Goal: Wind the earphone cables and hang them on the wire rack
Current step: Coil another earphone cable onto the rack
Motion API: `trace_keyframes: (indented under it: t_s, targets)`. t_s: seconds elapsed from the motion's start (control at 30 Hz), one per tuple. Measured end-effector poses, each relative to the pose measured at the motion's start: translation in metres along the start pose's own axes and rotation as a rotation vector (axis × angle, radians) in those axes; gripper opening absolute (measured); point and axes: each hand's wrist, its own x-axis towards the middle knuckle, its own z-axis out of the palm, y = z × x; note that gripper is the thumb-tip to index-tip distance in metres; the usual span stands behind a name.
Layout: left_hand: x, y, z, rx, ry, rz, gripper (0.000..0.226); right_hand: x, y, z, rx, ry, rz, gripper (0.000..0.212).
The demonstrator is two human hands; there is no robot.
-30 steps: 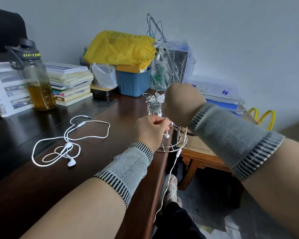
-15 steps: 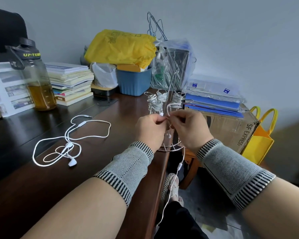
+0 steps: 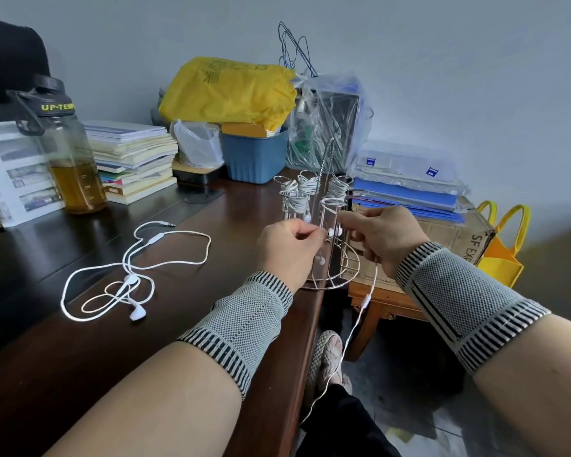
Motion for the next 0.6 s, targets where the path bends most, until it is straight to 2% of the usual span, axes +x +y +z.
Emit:
trace_keyframes:
  t_s: [0.17,0.27,0.33,0.4,0.5,0.57,0.6]
  targets:
    - [0.000,-0.001,0.000,0.002,-0.005,-0.007,0.018,-0.001,-0.016,-0.012,-0.112,0.017,-0.027,0.023]
    - [0.002,-0.003,0.001,0.012,0.003,-0.001,0.019,-0.001,-0.036,-0.018,-0.422,0.074,-0.151,0.032]
    - [0.004,-0.005,0.001,0.018,0.011,0.014,0.022,-0.002,-0.050,-0.020,-0.496,0.092,-0.168,0.038]
    - [0.004,-0.006,0.001,0.025,0.016,0.023,0.023,-0.004,-0.062,-0.019,-0.402,0.041,-0.118,0.036]
    - [0.004,-0.006,0.001,0.061,0.021,0.036,0.020,-0.010,-0.078,-0.009,-0.154,-0.074,-0.034,0.021]
    - [0.004,-0.006,0.002,0.093,0.021,0.039,0.021,-0.014,-0.083,0.002,-0.186,-0.131,-0.055,0.016]
    - [0.004,-0.005,0.001,0.112,0.021,0.040,0.021,-0.015,-0.084,0.008,-0.303,-0.137,-0.105,0.018]
